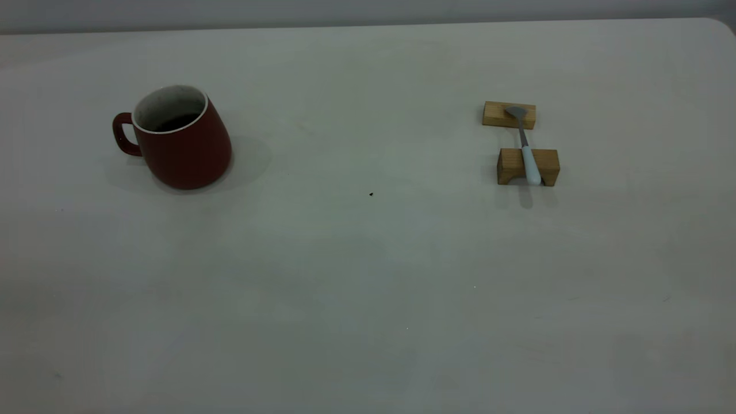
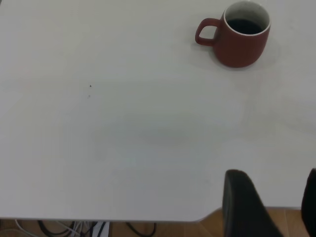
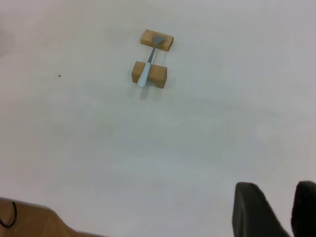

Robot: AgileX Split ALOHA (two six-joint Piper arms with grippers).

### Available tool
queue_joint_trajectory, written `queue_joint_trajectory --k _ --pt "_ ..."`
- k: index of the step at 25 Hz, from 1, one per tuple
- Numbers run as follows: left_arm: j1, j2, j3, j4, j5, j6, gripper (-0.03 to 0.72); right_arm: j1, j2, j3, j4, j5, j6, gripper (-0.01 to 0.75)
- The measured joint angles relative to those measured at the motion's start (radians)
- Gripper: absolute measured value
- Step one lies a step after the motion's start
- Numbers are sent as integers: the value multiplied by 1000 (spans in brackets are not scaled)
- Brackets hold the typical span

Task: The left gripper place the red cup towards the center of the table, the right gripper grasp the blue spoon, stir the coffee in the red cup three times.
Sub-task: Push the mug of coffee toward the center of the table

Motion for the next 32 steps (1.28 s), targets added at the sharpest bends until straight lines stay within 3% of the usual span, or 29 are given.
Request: queue_joint_trajectory --k 32 --pt "0 81 -51 2 1 0 365 0 0 0 0 0 0 238"
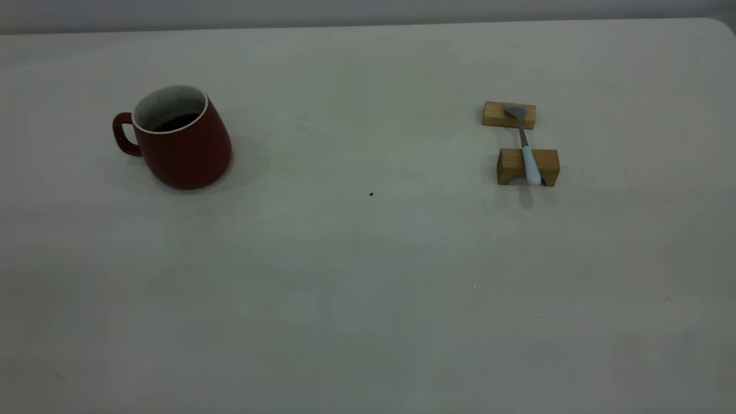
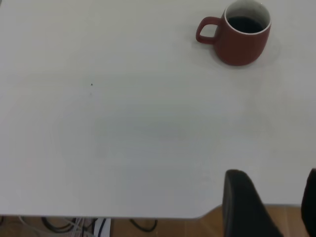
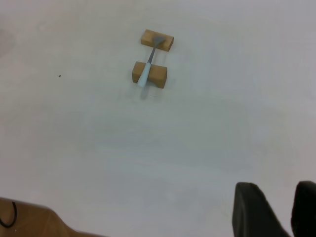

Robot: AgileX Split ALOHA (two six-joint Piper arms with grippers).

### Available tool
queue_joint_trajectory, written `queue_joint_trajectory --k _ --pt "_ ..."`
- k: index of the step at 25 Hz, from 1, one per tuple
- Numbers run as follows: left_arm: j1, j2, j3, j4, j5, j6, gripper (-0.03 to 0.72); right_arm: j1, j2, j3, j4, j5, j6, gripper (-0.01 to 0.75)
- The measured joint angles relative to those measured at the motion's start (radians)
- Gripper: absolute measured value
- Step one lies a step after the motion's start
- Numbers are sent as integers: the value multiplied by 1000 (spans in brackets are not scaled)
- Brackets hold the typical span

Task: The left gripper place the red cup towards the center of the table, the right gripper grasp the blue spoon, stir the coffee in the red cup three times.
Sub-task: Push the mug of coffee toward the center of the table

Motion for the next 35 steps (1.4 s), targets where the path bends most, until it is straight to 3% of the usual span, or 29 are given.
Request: queue_joint_trajectory --k 16,19,24,26,35 --pt "0 995 -325 -11 -210 388 371 0 0 0 0 0 0 238" --pt "0 1180 -420 -14 -225 477 430 0 0 0 0 0 0 238" --pt "0 1467 -561 0 -264 652 625 0 0 0 0 0 0 238" --pt "0 1559 -616 2 -282 728 671 0 0 0 0 0 0 238" --pt "-3 1936 -827 27 -325 995 669 0 0 0 0 0 0 238"
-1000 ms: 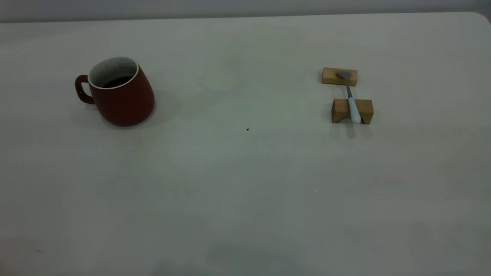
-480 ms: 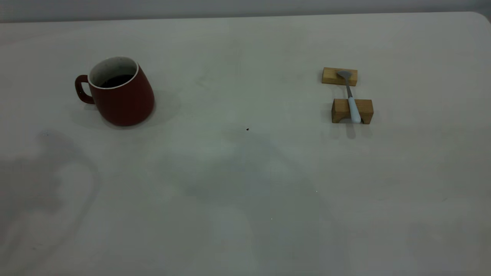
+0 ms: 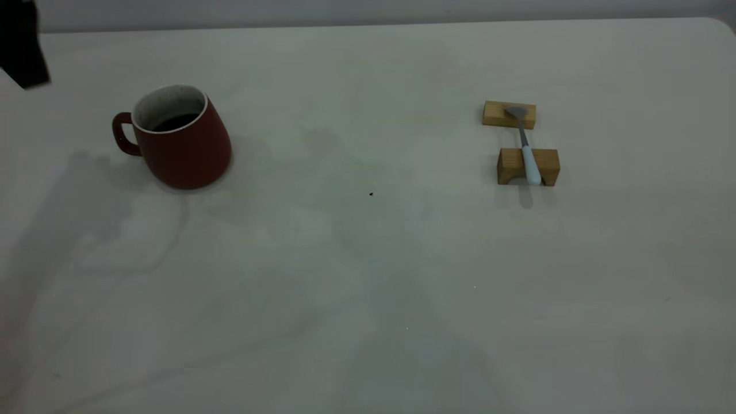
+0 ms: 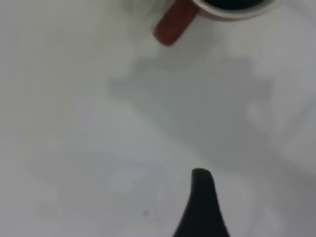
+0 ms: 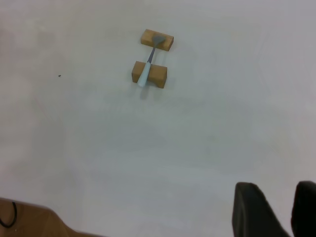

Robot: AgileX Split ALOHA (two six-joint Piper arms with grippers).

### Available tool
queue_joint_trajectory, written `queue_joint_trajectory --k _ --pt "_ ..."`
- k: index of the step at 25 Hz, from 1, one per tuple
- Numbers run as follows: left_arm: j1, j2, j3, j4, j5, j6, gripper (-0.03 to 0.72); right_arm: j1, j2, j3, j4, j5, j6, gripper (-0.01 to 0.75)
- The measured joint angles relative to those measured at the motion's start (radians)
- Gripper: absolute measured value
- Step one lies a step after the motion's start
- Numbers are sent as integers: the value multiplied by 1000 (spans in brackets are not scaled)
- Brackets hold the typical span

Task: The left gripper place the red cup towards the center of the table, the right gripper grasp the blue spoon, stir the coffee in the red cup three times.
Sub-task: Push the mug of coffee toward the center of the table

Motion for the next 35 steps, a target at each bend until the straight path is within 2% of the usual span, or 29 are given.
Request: queue_joint_trajectory --k 9,18,22,28,35 --pt "-26 246 -170 55 -46 150 665 0 0 0 0 0 0 238" --pt "-48 340 -198 55 -150 256 633 0 0 0 1 0 0 238" --pt "-48 348 -198 58 -170 276 561 0 0 0 1 0 0 238" --pt "-48 361 -198 62 -176 282 390 0 0 0 1 0 0 238" --pt "-58 378 -200 77 -178 286 254 0 0 0 2 0 0 238"
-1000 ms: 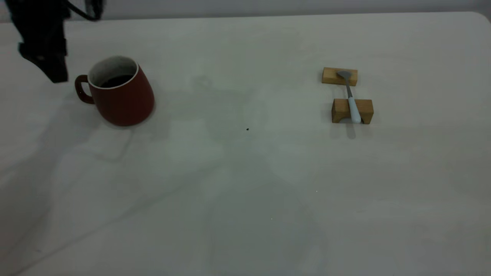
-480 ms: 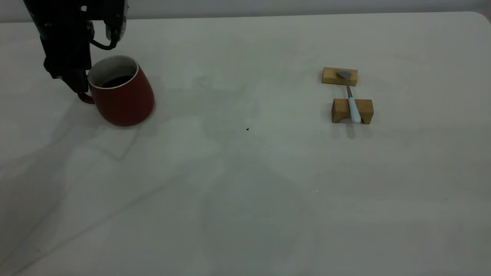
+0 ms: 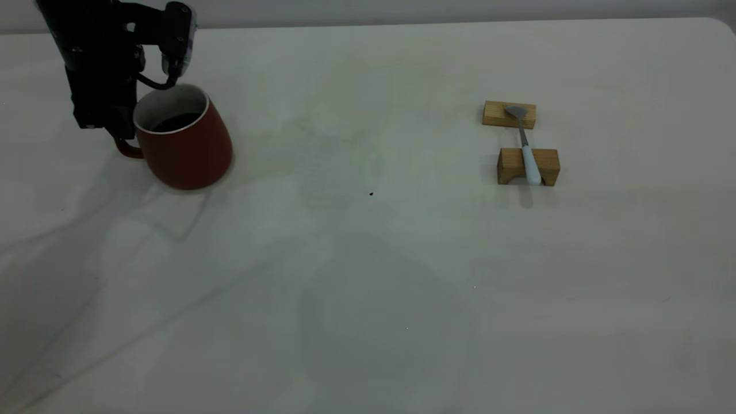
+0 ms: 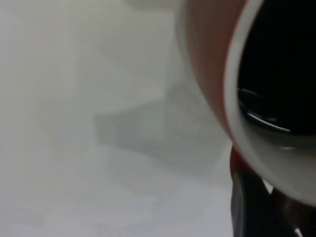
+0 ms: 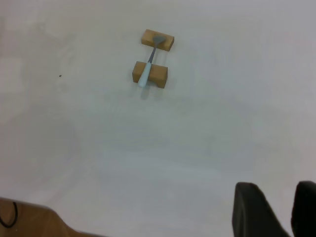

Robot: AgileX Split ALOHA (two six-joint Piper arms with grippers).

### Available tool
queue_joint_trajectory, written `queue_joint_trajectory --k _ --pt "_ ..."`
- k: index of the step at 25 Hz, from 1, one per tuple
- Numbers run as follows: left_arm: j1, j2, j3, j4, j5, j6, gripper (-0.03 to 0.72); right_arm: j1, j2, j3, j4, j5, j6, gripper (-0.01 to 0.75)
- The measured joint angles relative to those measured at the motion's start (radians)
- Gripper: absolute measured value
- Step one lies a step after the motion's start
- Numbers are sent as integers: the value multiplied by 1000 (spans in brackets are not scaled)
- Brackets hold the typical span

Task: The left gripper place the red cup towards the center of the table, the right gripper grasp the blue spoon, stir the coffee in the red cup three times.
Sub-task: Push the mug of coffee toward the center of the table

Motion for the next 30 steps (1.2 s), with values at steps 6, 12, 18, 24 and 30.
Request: queue_joint_trajectory --k 6,12,18,24,30 --pt "-48 0 0 1 -2 -1 217 0 0 0 0 0 0 238" --pt "-135 1 0 0 -3 -28 217 0 0 0 0 0 0 238" --pt "-224 1 0 -4 -9 -93 217 0 0 0 0 0 0 238" --pt "-285 1 0 -6 -9 -130 223 0 0 0 0 0 0 238" --pt "-308 1 0 -11 -9 -131 310 0 0 0 0 0 0 238"
